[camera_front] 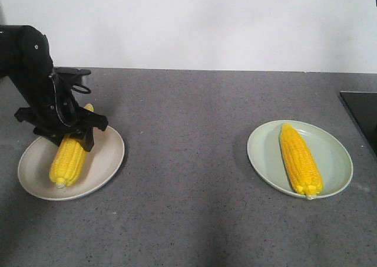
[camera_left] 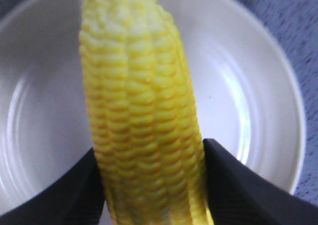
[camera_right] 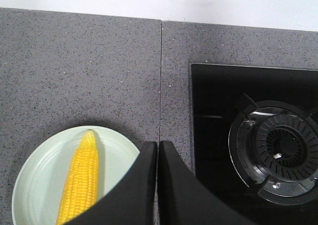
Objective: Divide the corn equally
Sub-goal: 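Set the corn on the cream plate and open the left gripper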
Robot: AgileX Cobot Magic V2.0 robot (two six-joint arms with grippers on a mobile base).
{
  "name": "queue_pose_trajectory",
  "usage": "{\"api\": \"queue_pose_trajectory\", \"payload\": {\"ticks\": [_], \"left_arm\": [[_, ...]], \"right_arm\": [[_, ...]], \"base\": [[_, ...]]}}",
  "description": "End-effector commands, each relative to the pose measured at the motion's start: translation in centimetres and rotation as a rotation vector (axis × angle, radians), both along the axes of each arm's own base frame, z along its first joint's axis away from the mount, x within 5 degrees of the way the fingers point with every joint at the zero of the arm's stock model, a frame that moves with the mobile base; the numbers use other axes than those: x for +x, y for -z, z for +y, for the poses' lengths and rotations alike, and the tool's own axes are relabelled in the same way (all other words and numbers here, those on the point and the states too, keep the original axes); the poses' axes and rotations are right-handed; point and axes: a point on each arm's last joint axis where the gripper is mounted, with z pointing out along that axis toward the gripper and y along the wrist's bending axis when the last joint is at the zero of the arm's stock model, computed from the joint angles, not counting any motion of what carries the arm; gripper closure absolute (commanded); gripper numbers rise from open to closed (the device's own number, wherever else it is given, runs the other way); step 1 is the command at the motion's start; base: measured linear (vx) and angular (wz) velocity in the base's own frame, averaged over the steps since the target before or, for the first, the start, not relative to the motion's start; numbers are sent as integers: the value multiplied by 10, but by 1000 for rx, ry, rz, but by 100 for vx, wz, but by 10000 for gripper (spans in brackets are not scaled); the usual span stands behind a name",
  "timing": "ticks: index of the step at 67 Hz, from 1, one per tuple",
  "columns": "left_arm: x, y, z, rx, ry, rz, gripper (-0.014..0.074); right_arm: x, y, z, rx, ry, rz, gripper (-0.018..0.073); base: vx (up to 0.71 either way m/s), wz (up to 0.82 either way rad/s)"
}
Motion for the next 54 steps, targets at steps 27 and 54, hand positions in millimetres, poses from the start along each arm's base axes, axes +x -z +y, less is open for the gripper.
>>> {"api": "queue_pose_trajectory", "payload": {"ticks": [27,54], "left_arm": [[-3,-32,-1,-50,-18,-79,68],[-4,-98,-1,-83,-14,-292,63]], "right_arm": [[-14,-16,-1,-11,4,-49,568],[-14,-16,-1,-11,4,-49,568]], "base": [[0,0],[0,0]]}}
